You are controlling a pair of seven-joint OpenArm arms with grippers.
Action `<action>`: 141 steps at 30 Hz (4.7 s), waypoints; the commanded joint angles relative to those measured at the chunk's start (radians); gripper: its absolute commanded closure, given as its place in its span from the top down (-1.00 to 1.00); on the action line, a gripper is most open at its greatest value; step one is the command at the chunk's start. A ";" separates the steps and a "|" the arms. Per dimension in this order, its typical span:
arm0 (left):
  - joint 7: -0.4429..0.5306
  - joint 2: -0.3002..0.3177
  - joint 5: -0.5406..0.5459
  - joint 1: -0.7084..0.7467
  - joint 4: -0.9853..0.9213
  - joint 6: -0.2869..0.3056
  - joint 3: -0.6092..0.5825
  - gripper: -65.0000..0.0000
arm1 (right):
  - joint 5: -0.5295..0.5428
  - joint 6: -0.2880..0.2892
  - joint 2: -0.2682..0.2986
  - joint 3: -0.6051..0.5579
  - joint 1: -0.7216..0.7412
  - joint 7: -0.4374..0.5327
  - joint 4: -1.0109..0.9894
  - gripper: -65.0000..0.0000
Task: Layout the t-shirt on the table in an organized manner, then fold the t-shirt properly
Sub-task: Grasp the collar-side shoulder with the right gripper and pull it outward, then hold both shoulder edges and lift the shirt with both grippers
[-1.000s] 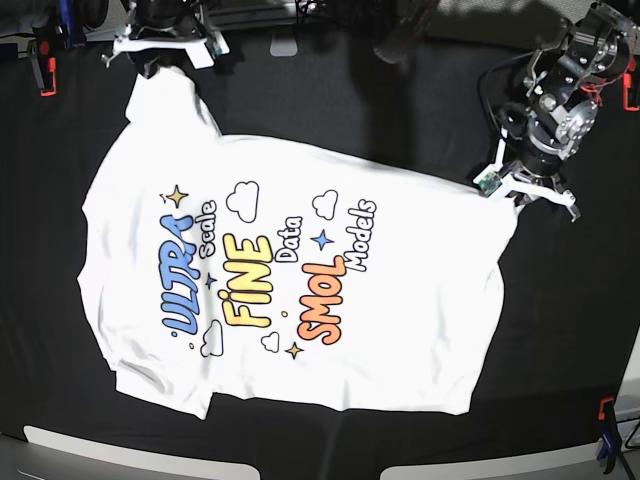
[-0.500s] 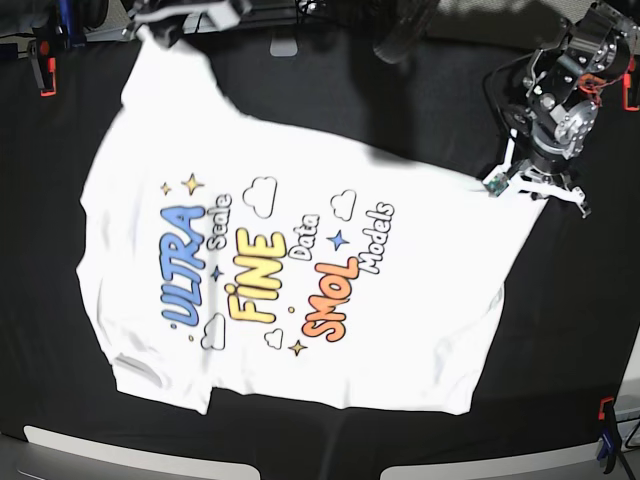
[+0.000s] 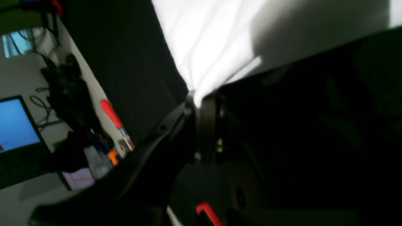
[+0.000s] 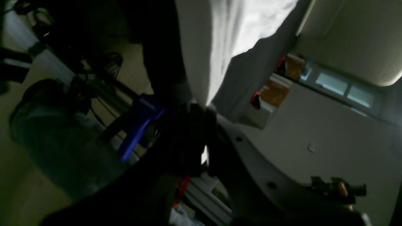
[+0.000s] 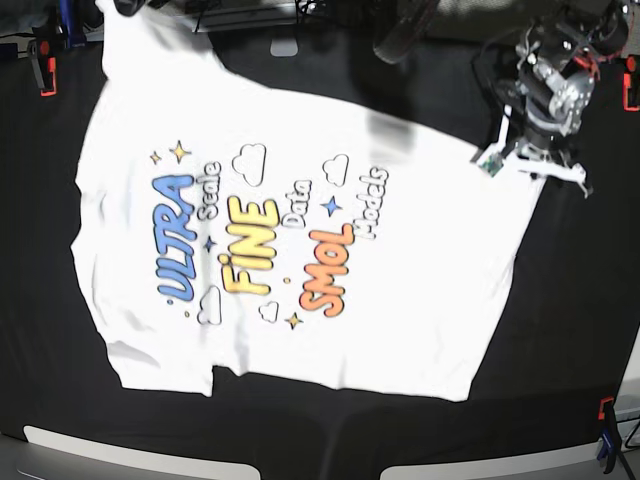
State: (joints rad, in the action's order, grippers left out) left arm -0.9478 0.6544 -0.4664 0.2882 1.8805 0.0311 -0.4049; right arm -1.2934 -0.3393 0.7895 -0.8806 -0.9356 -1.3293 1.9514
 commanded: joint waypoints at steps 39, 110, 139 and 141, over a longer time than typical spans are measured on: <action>0.295 0.013 0.121 -0.078 0.032 -0.158 0.008 -1.00 | 0.480 0.002 -0.006 0.160 0.477 0.255 0.025 -1.00; 0.212 -0.066 0.310 -0.275 -0.173 -0.109 0.008 -1.00 | 0.747 0.077 -0.016 0.378 0.800 0.337 -0.108 -1.00; 0.403 -0.066 0.203 -0.307 -0.175 -0.039 0.008 -0.45 | 0.755 0.043 -0.017 0.377 0.802 0.416 -0.108 -0.05; 0.403 -0.066 0.203 -0.322 -0.187 -0.020 0.008 -0.45 | 0.755 0.043 -0.017 0.377 0.802 0.416 -0.108 -0.05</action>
State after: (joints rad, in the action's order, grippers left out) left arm -0.5594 0.5762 -0.2512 -0.0154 1.6814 0.0147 -0.4049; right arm -0.5194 -0.2806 0.7589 -0.5133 -0.1467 -0.9306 1.8317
